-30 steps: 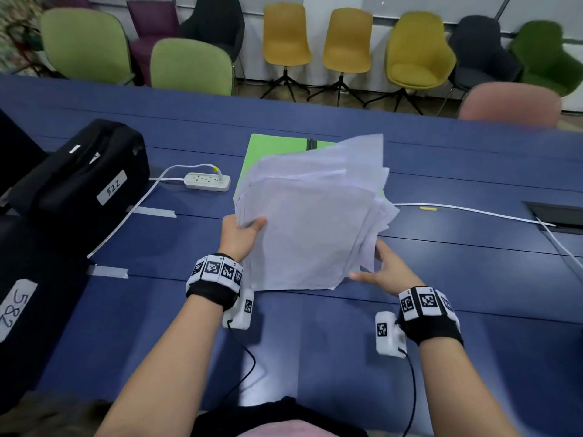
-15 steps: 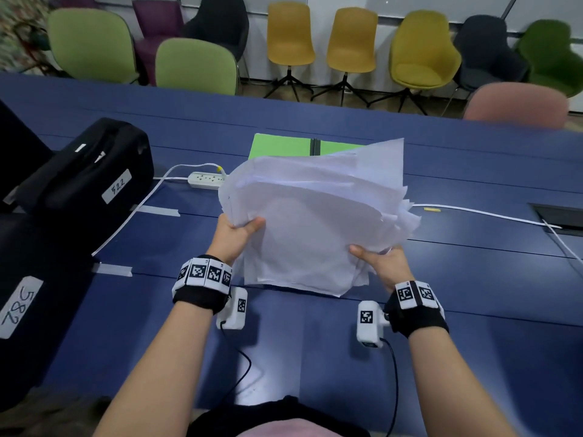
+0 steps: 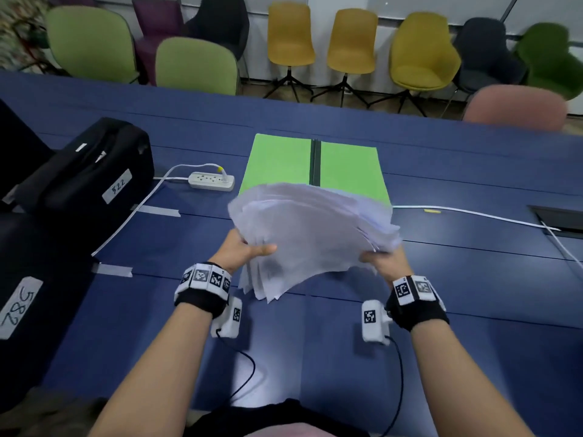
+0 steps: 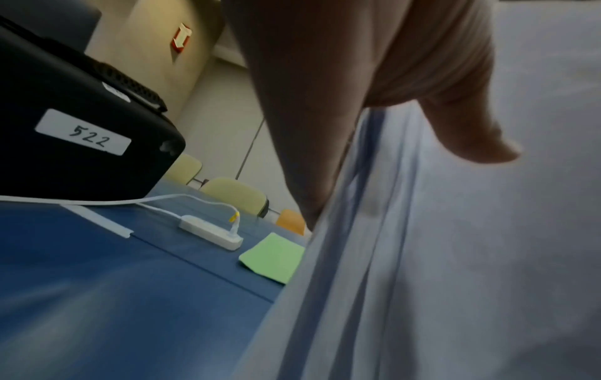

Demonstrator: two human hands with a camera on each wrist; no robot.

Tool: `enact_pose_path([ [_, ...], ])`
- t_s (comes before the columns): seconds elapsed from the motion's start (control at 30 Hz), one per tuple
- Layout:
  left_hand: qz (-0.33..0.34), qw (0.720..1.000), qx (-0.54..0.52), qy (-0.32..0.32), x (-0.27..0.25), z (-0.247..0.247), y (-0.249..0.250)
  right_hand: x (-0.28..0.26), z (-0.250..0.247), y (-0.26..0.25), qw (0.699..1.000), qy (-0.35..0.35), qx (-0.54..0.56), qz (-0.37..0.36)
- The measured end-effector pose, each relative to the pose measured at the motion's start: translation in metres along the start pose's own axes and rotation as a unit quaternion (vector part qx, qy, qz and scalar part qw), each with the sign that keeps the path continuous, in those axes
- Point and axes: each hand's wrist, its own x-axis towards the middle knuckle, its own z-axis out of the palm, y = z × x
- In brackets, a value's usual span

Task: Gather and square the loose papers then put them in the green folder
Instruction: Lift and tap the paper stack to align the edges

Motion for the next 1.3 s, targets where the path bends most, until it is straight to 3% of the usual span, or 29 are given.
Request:
enact_pose_path([
  [0.07, -0.007, 1.000, -0.001, -0.008, 0.002, 0.002, -0.003, 0.002, 0.002, 0.003, 0.997, 0.068, 0.014, 0.034],
  [0.13, -0.008, 1.000, 0.000, -0.015, 0.004, 0.004, 0.001, 0.004, 0.004, 0.004, 0.995, 0.086, 0.035, 0.042],
  [0.23, -0.005, 1.000, 0.002, -0.013, 0.006, 0.010, 0.007, 0.003, 0.010, 0.005, 0.998, 0.034, 0.060, 0.004],
  [0.33, 0.010, 1.000, -0.002, -0.005, 0.008, 0.013, 0.009, 0.001, 0.011, 0.003, 0.994, 0.034, 0.103, 0.010],
  [0.53, 0.044, 0.993, -0.074, 0.077, 0.003, 0.018, 0.022, -0.006, 0.009, -0.001, 0.997, -0.030, 0.073, 0.020],
  [0.7, 0.071, 0.983, -0.111, 0.125, -0.004, 0.045, 0.044, -0.001, 0.027, -0.024, 0.989, 0.089, 0.094, -0.066],
  [0.83, 0.114, 0.978, -0.124, 0.125, -0.011, 0.043, 0.054, -0.002, 0.016, -0.045, 0.983, 0.092, 0.082, -0.137],
  [0.97, 0.167, 0.974, -0.055, 0.145, -0.008, 0.048, 0.049, -0.008, 0.007, -0.026, 0.994, 0.034, 0.076, -0.074],
  [1.03, 0.178, 0.965, -0.050, 0.189, -0.005, 0.047, 0.045, -0.011, 0.002, -0.014, 0.996, 0.010, 0.080, -0.028],
  [1.17, 0.133, 0.944, -0.158, 0.258, -0.001, 0.042, 0.046, -0.015, -0.002, -0.011, 0.995, 0.003, 0.098, -0.015],
  [1.3, 0.096, 0.950, -0.166, 0.246, 0.004, 0.048, 0.047, -0.019, 0.007, -0.017, 0.993, 0.003, 0.114, -0.043],
])
